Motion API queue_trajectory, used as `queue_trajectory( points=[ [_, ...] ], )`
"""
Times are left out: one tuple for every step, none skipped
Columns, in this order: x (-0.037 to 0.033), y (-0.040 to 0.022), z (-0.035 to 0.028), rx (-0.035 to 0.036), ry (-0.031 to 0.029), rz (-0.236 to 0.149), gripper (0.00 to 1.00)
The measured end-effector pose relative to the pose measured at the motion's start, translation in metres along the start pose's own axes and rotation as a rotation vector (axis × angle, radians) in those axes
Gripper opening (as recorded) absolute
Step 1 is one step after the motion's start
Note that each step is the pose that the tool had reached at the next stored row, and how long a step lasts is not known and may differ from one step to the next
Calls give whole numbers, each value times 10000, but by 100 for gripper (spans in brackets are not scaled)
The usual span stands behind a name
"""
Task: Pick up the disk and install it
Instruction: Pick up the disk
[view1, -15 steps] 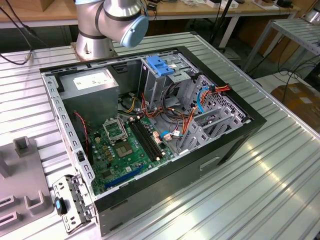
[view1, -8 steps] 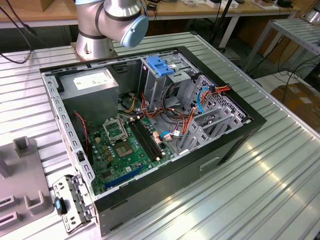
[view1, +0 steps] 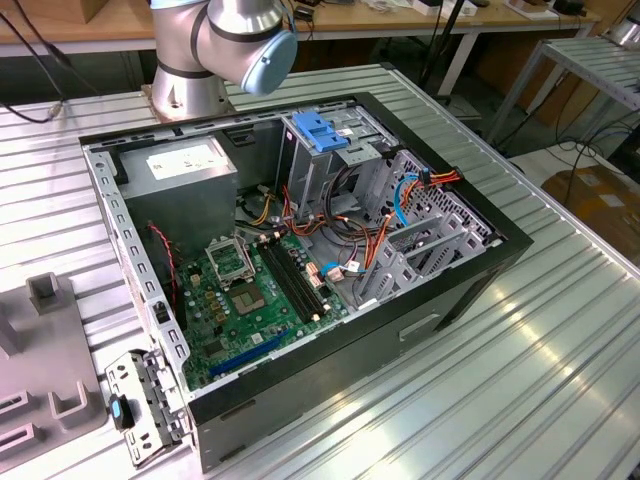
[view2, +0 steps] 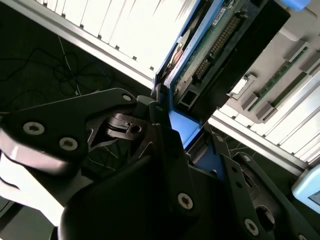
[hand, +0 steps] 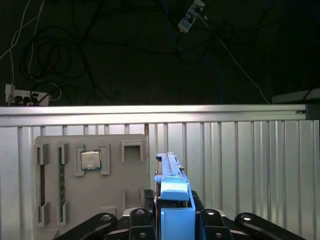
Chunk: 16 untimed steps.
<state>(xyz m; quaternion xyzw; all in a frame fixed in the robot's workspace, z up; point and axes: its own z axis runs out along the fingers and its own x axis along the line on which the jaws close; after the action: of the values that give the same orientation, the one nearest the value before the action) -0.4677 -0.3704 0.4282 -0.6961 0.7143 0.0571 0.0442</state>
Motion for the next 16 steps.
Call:
queue_trajectory(
  points=[
    [-2, 0, -19, -6, -63, 0, 37],
    [-4, 1, -27, -8, -89, -1, 37],
    [-5, 1, -35, -11, -118, -1, 37],
    [-6, 1, -43, -14, -145, 0, 37],
    [-7, 1, -50, -17, -175, -1, 37],
    [-8, 1, -63, -23, -231, -1, 37],
    [-10, 2, -79, -29, -301, -2, 37],
    [-12, 2, -99, -36, -382, -2, 37],
    [-15, 3, -119, -44, -458, -2, 37],
    [-17, 3, -136, -49, -523, -3, 37],
    [-19, 3, -152, -54, -585, -4, 37],
    [-21, 4, -170, -58, -659, -5, 37],
    [-23, 4, -184, -62, -696, -4, 37],
    [-24, 4, -195, -65, -727, -5, 37],
    [-25, 4, -202, -68, -751, -5, 37],
    [-27, 4, -216, -71, -798, -6, 37]
  ],
)
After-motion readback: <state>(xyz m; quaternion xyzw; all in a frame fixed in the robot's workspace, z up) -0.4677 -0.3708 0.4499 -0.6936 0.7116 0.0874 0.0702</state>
